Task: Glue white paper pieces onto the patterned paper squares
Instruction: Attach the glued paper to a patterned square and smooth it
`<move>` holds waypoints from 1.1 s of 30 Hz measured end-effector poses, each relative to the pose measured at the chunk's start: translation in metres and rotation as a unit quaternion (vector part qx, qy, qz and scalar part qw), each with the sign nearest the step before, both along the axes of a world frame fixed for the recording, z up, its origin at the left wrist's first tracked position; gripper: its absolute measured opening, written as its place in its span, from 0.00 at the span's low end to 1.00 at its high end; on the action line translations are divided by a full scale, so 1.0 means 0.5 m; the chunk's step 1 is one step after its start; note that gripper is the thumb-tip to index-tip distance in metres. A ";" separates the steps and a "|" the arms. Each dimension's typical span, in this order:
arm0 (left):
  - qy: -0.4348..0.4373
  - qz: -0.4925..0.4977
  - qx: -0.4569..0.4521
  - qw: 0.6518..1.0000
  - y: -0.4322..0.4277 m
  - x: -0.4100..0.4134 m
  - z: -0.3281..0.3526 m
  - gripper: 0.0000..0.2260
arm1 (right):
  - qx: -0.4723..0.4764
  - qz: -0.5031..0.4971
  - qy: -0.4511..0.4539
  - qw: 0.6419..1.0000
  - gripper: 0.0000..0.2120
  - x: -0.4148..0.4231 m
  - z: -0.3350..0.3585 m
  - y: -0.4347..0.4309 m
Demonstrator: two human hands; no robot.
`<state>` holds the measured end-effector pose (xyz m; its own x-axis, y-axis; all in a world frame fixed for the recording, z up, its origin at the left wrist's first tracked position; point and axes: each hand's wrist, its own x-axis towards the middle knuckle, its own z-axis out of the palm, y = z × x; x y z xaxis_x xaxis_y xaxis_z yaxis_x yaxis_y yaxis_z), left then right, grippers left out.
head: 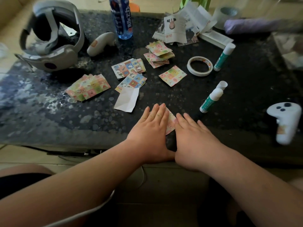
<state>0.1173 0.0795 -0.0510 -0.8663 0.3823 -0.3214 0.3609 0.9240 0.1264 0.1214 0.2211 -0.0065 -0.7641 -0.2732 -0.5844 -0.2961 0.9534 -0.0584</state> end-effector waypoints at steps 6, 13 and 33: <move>-0.061 0.046 0.116 0.990 -0.038 0.035 0.067 0.41 | -0.151 -0.106 0.045 0.982 0.22 -0.026 0.020 0.019; -0.032 0.324 0.255 0.911 -0.063 -0.055 0.049 0.28 | -0.188 -0.209 0.068 0.957 0.21 -0.069 -0.004 -0.005; -0.065 0.310 0.211 0.925 -0.043 -0.065 0.039 0.11 | -0.184 -0.218 0.029 0.958 0.30 -0.076 -0.026 0.006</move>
<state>0.0848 0.0578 -0.0317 -0.9259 -0.0597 -0.3730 -0.2650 0.8065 0.5286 0.0833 0.2239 -0.0195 -0.8813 -0.0996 -0.4620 0.1129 0.9049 -0.4105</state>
